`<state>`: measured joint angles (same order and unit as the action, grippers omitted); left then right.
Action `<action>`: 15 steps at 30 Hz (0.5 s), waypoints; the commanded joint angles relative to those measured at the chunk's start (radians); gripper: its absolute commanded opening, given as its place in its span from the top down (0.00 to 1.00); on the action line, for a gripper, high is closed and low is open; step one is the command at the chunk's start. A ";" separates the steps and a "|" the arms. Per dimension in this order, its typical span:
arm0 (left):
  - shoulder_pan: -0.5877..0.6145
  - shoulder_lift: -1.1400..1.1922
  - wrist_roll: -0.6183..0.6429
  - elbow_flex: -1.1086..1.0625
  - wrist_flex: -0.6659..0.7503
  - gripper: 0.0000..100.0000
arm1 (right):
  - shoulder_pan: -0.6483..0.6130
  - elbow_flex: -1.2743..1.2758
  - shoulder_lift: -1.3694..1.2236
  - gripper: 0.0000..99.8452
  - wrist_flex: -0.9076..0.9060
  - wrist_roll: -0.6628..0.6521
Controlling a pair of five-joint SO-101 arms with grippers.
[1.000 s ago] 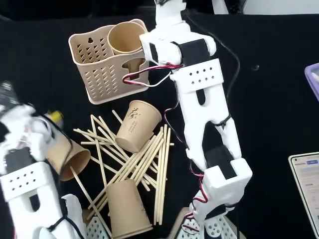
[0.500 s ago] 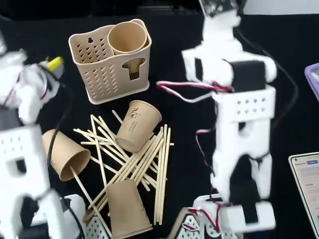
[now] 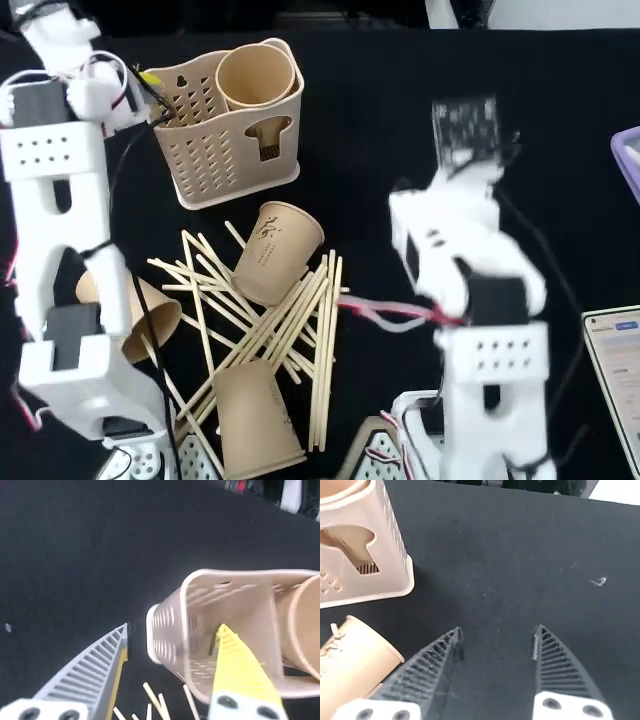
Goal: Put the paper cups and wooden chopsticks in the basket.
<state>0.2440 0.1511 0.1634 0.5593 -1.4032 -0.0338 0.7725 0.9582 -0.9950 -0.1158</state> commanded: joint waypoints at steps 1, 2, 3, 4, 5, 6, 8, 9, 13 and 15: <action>-0.015 0.058 -0.012 0.071 -0.044 0.73 | 0.014 0.189 0.116 0.77 0.158 0.078; -0.015 0.080 -0.014 0.077 -0.052 0.73 | 0.017 0.231 0.133 0.77 0.195 0.094; -0.015 0.094 -0.015 0.081 -0.057 0.74 | 0.018 0.266 0.145 0.77 0.227 0.106; -0.015 0.107 -0.015 0.082 -0.055 0.78 | 0.018 0.300 0.156 0.77 0.258 0.115; -0.015 0.115 -0.015 0.082 -0.052 0.84 | 0.015 0.326 0.160 0.77 0.279 0.115; -0.016 0.117 -0.015 0.082 -0.051 0.91 | 0.014 0.348 0.163 0.77 0.296 0.115; -0.027 0.117 -0.028 0.084 -0.048 0.97 | 0.015 0.371 0.163 0.77 0.311 0.114; -0.042 0.117 -0.063 0.084 -0.048 0.94 | 0.018 0.375 0.163 0.77 0.311 0.112; -0.125 0.127 -0.265 0.071 -0.052 0.97 | 0.017 0.378 0.163 0.77 0.307 0.112; -0.156 0.127 -0.308 0.077 -0.074 0.97 | 0.018 0.378 0.163 0.77 0.307 0.112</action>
<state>0.1565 0.2862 -0.0637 0.5915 -1.4461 -0.0322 1.1561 1.0978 -0.7142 -0.0115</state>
